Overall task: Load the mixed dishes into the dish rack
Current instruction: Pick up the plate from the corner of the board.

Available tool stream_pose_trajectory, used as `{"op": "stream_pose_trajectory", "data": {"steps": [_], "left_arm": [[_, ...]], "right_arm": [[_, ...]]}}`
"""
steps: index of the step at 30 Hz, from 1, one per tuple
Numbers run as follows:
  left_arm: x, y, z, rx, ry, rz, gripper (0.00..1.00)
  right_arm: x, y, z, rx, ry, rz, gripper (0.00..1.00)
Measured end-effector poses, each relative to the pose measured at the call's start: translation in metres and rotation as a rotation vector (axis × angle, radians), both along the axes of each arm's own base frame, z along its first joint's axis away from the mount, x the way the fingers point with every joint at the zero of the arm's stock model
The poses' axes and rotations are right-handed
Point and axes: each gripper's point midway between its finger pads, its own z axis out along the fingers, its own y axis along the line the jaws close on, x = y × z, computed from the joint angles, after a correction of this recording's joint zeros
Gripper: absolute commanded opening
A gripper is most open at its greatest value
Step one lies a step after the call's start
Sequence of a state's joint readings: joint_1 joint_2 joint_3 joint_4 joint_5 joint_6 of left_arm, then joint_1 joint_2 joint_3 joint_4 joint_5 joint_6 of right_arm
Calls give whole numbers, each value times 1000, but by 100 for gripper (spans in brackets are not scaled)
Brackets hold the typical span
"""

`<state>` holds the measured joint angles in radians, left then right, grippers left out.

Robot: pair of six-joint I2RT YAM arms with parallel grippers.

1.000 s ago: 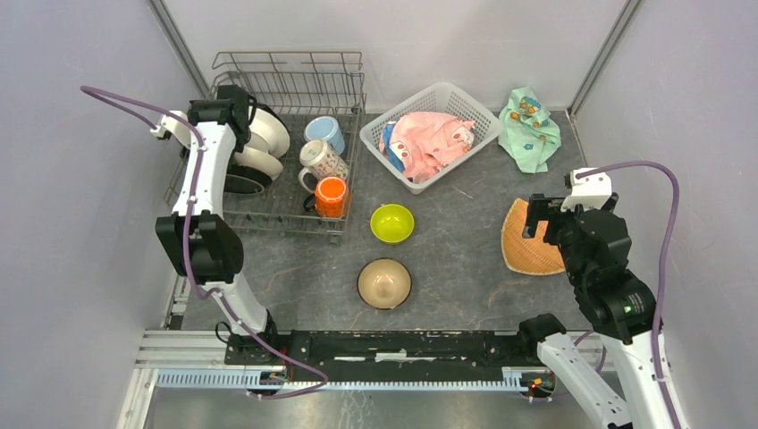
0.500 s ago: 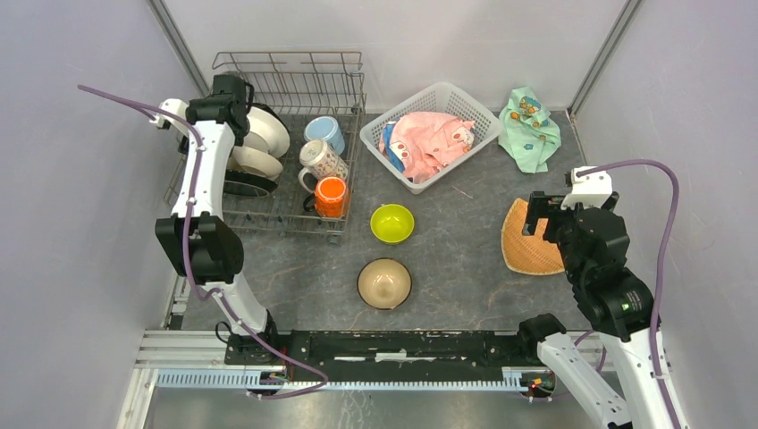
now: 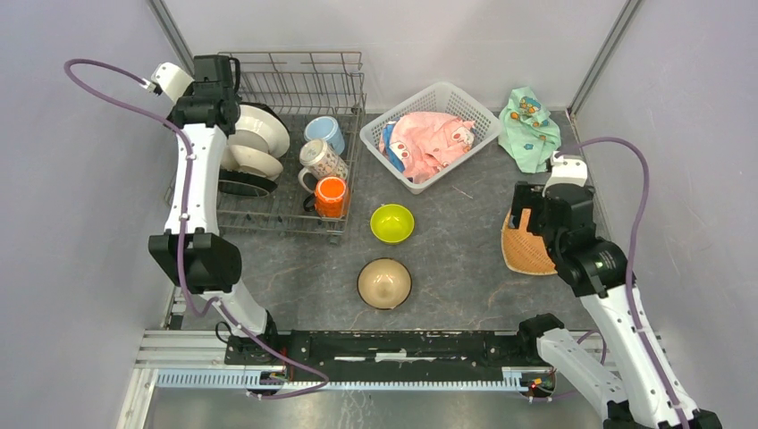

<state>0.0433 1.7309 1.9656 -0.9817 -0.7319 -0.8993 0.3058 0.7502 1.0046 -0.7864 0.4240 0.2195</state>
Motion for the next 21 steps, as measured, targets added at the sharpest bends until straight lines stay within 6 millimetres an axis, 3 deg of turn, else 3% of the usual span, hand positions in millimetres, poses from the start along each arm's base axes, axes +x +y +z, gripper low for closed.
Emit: {"op": "stream_pose_trajectory", "data": {"steps": [2, 6, 8, 11, 14, 16, 18, 21], "left_arm": [[7, -9, 7, -14, -25, -70, 100], [16, -37, 8, -59, -61, -220, 100], [15, -56, -3, -99, -53, -304, 100], [12, -96, -27, -173, -14, -448, 100], [6, -133, -43, -220, 19, -562, 100], [-2, -159, -54, -272, 40, -650, 100], [-12, -175, -59, -315, 53, -710, 100], [-22, -180, -57, -342, 60, -748, 100]], "right_arm": [[1, 1, -18, 17, 37, -23, 98], [-9, 0, -77, 30, 163, -66, 89], [-17, -2, -108, 12, 239, -82, 86], [-21, -6, -137, -35, 325, -88, 72], [-16, -7, -151, -76, 364, -75, 61], [-15, -8, -161, -98, 384, -66, 59], [-13, -7, -168, -108, 398, -56, 61], [-11, -5, -179, -125, 425, -44, 63]]}}
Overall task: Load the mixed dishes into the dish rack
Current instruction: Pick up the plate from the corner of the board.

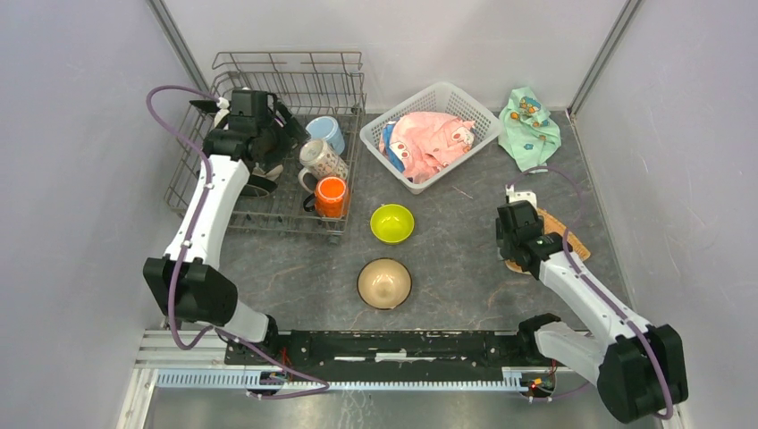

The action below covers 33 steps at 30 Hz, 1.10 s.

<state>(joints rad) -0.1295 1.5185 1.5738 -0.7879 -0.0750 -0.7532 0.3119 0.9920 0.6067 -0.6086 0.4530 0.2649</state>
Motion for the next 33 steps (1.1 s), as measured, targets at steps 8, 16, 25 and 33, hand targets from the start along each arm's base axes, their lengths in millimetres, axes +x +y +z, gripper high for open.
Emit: {"op": "stream_pose_trajectory", "data": {"steps": [8, 16, 25, 33], "left_arm": [[-25, 12, 11, 67, 23, -34, 100], [-33, 23, 35, 105, -23, -6, 100], [-35, 17, 36, 81, -21, -33, 100], [-33, -4, 43, 1, -48, -121, 100]], "right_arm": [[16, 14, -12, -8, 3, 47, 67], [32, 36, -16, -26, 18, 96, 70], [69, 69, 25, 23, -56, 134, 84], [55, 84, 11, -2, 26, 160, 82]]}}
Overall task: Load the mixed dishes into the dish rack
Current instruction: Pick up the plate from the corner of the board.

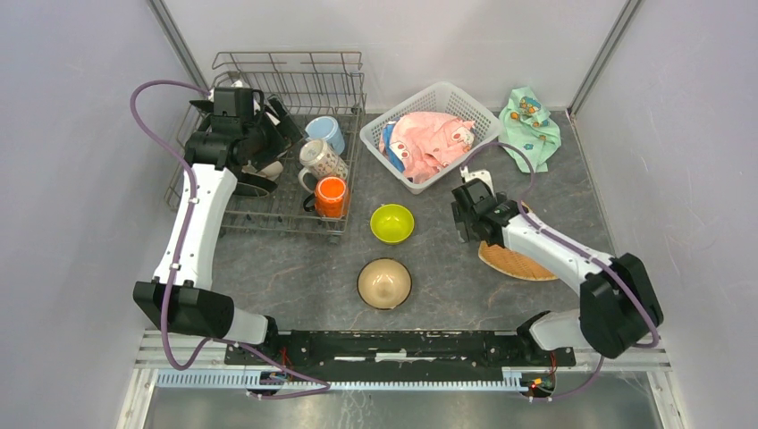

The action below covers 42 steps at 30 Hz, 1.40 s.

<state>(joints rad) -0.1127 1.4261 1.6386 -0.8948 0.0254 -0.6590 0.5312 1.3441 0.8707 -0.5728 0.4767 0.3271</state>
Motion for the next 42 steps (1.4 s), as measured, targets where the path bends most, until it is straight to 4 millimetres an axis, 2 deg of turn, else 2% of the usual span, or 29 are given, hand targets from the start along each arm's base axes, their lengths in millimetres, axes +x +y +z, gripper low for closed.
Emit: {"op": "stream_pose_trajectory", "data": {"steps": [5, 10, 14, 19, 21, 24, 26, 28, 34, 38, 40, 42], "left_arm": [[1, -6, 5, -22, -14, -25, 100], [4, -7, 25, -30, -64, -30, 100], [3, -7, 30, -31, -78, -30, 98], [3, -7, 36, -34, -93, -34, 89], [4, -10, 46, -44, -116, -45, 85], [6, -17, 69, -70, -174, -79, 84], [6, -24, 77, -87, -197, -106, 83], [5, -32, 77, -101, -197, -136, 82], [9, -82, 61, -144, -157, -279, 79], [11, -126, 40, -189, -94, -382, 75], [13, -144, 31, -217, -68, -417, 75], [10, -171, 23, -242, -49, -474, 75]], "right_arm": [[-5, -13, -24, -98, 75, -40, 80], [-12, -26, -45, -190, 147, -62, 71], [-21, -33, -53, -218, 168, -63, 58], [-27, -37, -54, -238, 172, -44, 34], [-27, -37, -49, -231, 159, -35, 25], [-24, -32, -36, -190, 113, -16, 9], [-23, -30, -24, -173, 80, -4, 1], [-22, -22, -13, -130, 41, 22, 0], [-27, -2, 17, -19, -45, 106, 0], [-28, 12, 40, 56, -117, 185, 0], [-28, 20, 56, 90, -178, 232, 0], [-28, 27, 73, 117, -240, 275, 0]]}}
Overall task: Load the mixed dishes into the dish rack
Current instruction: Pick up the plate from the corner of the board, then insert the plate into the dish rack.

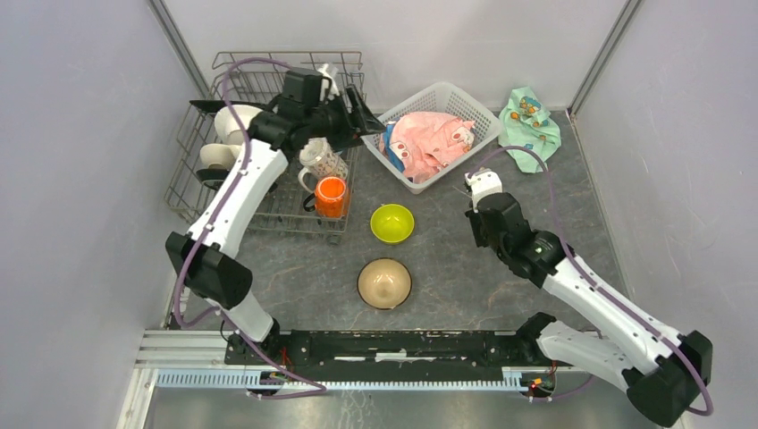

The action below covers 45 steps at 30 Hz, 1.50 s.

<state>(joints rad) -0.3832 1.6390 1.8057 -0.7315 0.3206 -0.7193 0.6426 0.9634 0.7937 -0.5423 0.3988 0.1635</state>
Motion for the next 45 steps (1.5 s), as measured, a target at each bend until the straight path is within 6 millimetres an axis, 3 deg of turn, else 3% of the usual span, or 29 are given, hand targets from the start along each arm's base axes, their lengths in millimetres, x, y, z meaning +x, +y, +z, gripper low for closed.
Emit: {"op": "stream_pose_trajectory", "data": {"steps": [9, 13, 16, 24, 29, 34, 39, 42, 45], "left_arm": [[-17, -98, -27, -73, 38, -211, 74], [-22, -132, -42, -101, 77, -273, 75], [-30, -147, -48, -114, 106, -315, 80], [-35, -156, -43, -136, 101, -346, 86], [-29, -157, -34, -139, 75, -333, 80], [-14, -157, -37, -99, 84, -284, 73], [-7, -149, -53, -35, 108, -225, 61], [-6, -147, -59, -14, 117, -217, 48], [-8, -144, -65, 10, 129, -214, 25]], "right_arm": [[-1, 23, 57, 100, -211, 156, 0], [-2, 34, 82, 147, -301, 222, 0], [-2, 40, 90, 157, -330, 259, 0], [0, 52, 84, 152, -304, 306, 0], [0, 62, 83, 145, -304, 344, 0], [-1, 69, 88, 132, -317, 384, 0], [-3, 78, 98, 128, -346, 424, 0], [-6, 83, 99, 125, -351, 444, 0], [-9, 89, 96, 114, -345, 466, 0]]}}
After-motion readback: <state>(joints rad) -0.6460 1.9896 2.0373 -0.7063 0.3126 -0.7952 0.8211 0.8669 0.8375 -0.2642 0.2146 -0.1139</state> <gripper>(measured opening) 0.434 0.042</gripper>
